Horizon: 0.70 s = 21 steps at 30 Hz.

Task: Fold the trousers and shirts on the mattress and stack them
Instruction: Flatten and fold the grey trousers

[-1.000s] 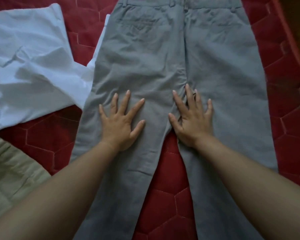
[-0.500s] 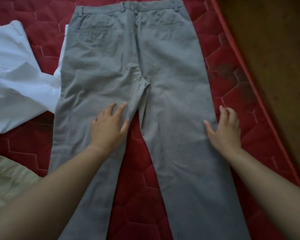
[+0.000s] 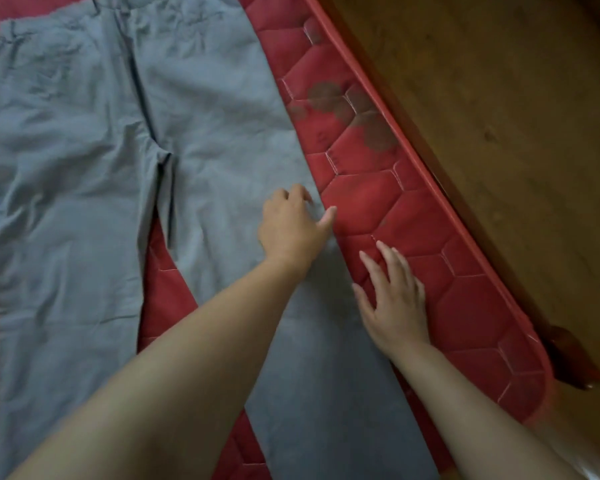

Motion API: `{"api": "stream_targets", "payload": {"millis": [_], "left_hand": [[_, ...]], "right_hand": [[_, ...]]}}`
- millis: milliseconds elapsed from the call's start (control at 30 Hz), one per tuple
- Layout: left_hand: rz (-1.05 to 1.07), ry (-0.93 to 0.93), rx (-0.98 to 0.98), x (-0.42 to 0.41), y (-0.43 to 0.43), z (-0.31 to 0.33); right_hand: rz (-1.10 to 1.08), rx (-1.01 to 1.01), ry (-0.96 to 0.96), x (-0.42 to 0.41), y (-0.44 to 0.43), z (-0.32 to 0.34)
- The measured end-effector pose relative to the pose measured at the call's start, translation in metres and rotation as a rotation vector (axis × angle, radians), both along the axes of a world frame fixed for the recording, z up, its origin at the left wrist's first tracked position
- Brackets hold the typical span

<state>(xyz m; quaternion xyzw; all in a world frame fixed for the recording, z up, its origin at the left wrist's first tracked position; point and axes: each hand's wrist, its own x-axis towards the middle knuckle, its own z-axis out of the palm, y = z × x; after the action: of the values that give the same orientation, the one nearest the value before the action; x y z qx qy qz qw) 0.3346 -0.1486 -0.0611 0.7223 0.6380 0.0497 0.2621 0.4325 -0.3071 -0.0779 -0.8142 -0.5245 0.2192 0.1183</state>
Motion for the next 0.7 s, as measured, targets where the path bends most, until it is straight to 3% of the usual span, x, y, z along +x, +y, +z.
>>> {"api": "stream_targets", "payload": {"millis": [167, 333, 467, 567, 700], "left_hand": [[0.073, 0.101, -0.038, 0.016, 0.003, 0.003], [0.239, -0.325, -0.13, -0.042, 0.008, 0.043], [0.596, -0.556, -0.092, -0.145, 0.015, 0.081], [0.82, -0.48, 0.02, -0.242, 0.037, 0.103], [0.867, -0.15, -0.029, -0.353, 0.05, 0.108]], "right_hand": [[0.014, -0.01, 0.052, 0.017, -0.013, 0.006], [-0.002, 0.072, 0.199, 0.005, 0.013, 0.044], [0.04, 0.137, 0.282, -0.033, 0.071, 0.076], [0.098, 0.162, 0.356, -0.085, 0.122, 0.091], [0.216, 0.171, 0.375, -0.168, 0.178, 0.095]]}}
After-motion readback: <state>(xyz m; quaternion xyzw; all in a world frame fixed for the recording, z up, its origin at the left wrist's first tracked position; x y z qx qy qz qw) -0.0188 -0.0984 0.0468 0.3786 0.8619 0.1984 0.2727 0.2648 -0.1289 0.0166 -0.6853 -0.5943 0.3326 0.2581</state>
